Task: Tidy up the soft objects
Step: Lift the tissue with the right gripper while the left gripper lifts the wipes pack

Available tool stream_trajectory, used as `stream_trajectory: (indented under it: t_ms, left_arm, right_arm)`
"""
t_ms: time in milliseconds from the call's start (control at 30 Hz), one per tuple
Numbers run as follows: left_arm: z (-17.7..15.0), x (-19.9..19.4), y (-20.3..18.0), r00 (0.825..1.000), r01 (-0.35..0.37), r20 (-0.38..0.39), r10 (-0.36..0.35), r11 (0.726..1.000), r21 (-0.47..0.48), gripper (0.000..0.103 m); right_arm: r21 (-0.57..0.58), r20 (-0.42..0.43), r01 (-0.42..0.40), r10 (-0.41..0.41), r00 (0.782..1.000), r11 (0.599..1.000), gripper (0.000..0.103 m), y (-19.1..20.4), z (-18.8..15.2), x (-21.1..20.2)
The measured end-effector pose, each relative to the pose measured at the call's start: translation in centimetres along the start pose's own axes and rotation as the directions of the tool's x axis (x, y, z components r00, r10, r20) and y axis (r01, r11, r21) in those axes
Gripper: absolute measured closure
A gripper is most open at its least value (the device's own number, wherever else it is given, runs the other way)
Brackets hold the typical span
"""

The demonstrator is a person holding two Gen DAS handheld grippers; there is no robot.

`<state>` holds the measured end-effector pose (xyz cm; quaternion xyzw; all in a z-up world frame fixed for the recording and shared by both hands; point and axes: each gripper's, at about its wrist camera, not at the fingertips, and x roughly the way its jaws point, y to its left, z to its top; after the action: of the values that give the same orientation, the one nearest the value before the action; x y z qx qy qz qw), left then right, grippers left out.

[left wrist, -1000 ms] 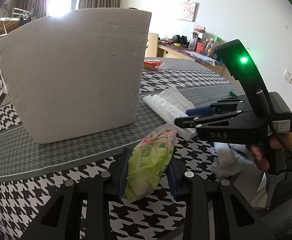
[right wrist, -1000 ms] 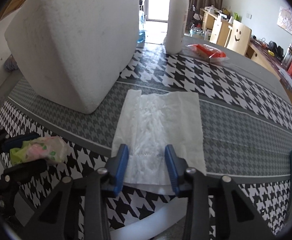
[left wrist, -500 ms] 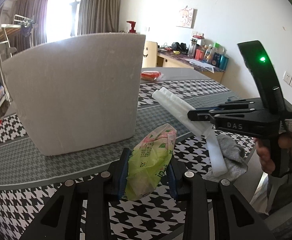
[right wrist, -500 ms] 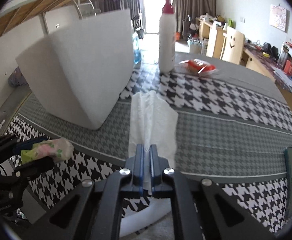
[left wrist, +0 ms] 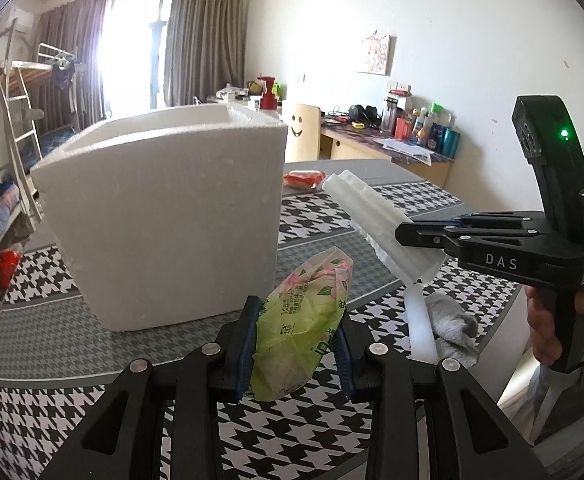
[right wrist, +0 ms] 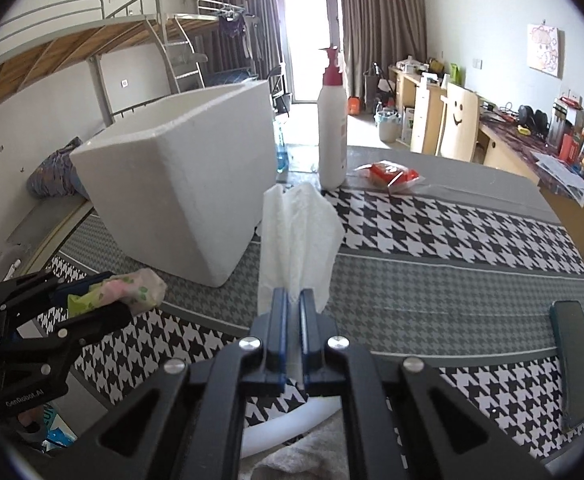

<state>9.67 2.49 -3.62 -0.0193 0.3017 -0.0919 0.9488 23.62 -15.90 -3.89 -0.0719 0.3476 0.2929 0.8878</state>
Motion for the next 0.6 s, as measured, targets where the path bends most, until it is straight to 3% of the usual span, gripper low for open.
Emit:
stream_trajectory:
  t_ms: [600]
  left_arm:
    - [1.9, -1.6, -1.0, 0.997, -0.028, 0.066, 0.026, 0.999, 0.024, 0.068]
  right_arm:
    - [0.019, 0.089, -0.008, 0.006, 0.996, 1.000, 0.095, -0.6, 0.3, -2.6]
